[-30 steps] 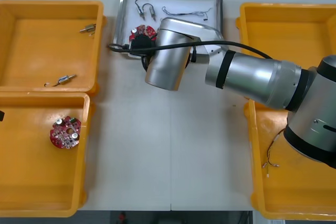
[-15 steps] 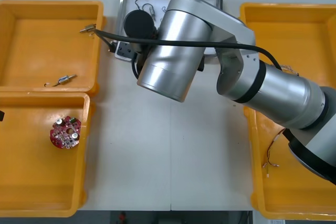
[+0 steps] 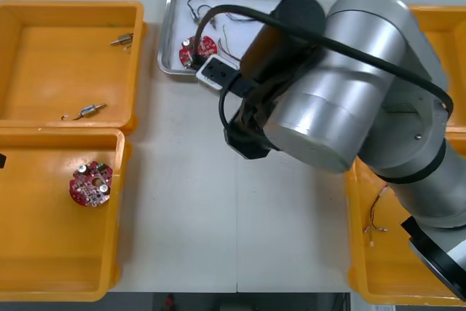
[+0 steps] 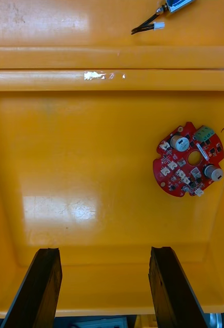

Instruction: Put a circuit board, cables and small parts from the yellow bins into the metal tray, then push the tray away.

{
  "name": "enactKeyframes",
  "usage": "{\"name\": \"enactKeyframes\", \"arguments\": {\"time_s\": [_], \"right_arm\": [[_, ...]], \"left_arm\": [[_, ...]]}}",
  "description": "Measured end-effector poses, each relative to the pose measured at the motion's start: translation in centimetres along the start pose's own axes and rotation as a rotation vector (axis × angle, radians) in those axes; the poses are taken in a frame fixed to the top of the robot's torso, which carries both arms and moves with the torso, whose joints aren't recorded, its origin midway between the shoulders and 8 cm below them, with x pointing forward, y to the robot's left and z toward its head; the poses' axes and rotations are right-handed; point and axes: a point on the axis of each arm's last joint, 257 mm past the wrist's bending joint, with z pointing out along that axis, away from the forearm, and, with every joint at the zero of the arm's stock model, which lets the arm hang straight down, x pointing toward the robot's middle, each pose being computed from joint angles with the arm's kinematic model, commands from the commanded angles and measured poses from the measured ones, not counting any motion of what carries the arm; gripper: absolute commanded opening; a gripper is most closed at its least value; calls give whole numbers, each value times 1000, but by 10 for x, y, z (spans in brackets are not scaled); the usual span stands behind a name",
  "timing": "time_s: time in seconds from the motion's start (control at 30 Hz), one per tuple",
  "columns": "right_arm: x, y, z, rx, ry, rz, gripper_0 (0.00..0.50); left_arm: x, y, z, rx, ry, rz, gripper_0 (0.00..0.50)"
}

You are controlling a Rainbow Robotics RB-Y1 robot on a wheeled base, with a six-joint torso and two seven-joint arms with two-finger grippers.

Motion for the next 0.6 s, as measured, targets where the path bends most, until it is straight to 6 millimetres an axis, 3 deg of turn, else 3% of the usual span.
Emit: {"name": "enactKeyframes", "arguments": {"time_s": [0.27,0.47,0.6], "right_arm": [[18,-13,-14,-74,-45,300,500],[36,-39,-23,-44,-66,427,500],[63,-62,-26,1,-52,488,500]], "left_arm": [[0,0,0,0,0,0,500],[0,0,0,0,0,0,500],[0,0,0,0,0,0,500]]}}
